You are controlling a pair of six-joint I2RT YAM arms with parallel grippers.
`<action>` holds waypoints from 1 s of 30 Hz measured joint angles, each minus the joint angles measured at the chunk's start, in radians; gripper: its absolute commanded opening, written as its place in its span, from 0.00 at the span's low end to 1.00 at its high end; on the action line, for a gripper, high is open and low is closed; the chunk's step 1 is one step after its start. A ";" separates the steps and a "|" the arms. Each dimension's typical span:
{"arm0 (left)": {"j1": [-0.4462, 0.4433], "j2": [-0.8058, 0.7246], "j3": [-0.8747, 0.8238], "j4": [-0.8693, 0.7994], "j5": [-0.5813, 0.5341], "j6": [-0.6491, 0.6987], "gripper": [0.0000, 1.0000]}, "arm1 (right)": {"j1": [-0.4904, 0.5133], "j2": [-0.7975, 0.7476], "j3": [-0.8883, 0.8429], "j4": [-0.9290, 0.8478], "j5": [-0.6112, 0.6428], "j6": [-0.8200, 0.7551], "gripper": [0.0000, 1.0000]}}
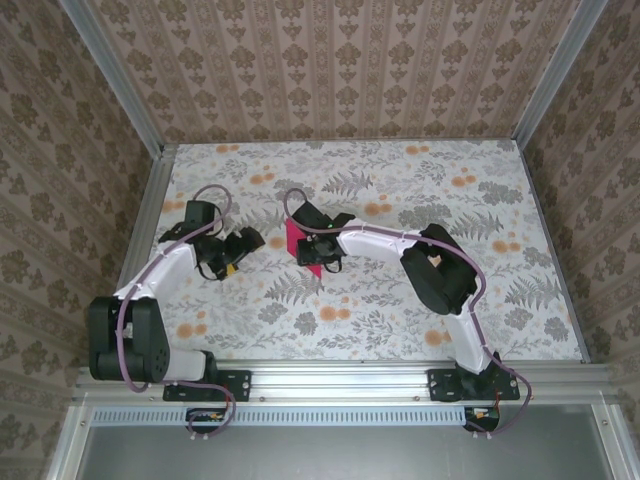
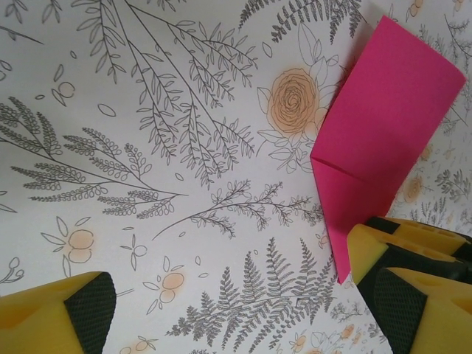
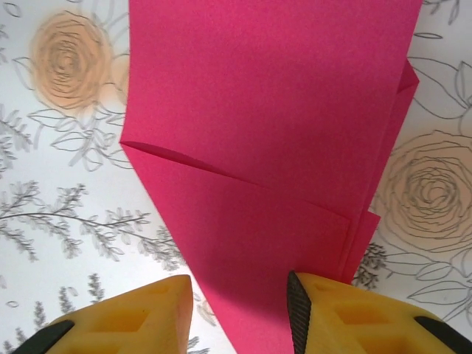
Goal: Fold a paper plane with a square sheet of paper (pick it up from the middle)
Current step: Move the paper to the center of the table.
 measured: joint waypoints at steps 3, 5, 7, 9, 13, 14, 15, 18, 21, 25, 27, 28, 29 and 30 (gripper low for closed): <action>-0.007 0.009 0.000 0.003 0.006 0.000 0.94 | -0.011 0.000 -0.032 0.003 -0.010 -0.012 0.43; -0.016 0.017 0.000 0.005 0.010 0.000 0.94 | -0.019 -0.006 -0.052 0.027 -0.025 -0.015 0.44; -0.030 0.026 0.000 0.007 0.013 0.000 0.94 | -0.025 -0.023 -0.082 0.056 -0.042 -0.018 0.45; -0.047 0.034 0.000 0.010 0.019 0.000 0.94 | -0.035 -0.048 -0.129 0.098 -0.071 -0.019 0.46; -0.092 0.047 0.000 0.031 0.030 -0.015 0.91 | -0.063 -0.113 -0.240 0.164 -0.147 -0.024 0.46; -0.105 0.048 -0.001 0.045 0.039 -0.026 0.90 | -0.070 -0.132 -0.272 0.180 -0.168 -0.026 0.46; -0.117 0.048 -0.005 0.061 0.048 -0.038 0.88 | -0.077 -0.151 -0.306 0.198 -0.191 -0.032 0.46; -0.159 0.050 -0.019 0.108 0.067 -0.075 0.84 | -0.098 -0.203 -0.395 0.246 -0.252 -0.045 0.46; -0.213 0.063 -0.038 0.154 0.081 -0.116 0.78 | -0.115 -0.240 -0.462 0.288 -0.301 -0.056 0.46; -0.295 0.096 -0.060 0.213 0.093 -0.183 0.70 | -0.133 -0.270 -0.522 0.339 -0.347 -0.067 0.46; -0.333 0.122 -0.065 0.248 0.093 -0.217 0.62 | -0.145 -0.277 -0.545 0.370 -0.372 -0.066 0.45; -0.348 0.134 -0.066 0.263 0.092 -0.233 0.58 | -0.150 -0.279 -0.554 0.383 -0.380 -0.066 0.45; -0.361 0.146 -0.067 0.282 0.092 -0.251 0.54 | -0.156 -0.281 -0.564 0.398 -0.391 -0.066 0.45; -0.373 0.159 -0.068 0.303 0.091 -0.270 0.52 | -0.163 -0.283 -0.573 0.413 -0.402 -0.063 0.45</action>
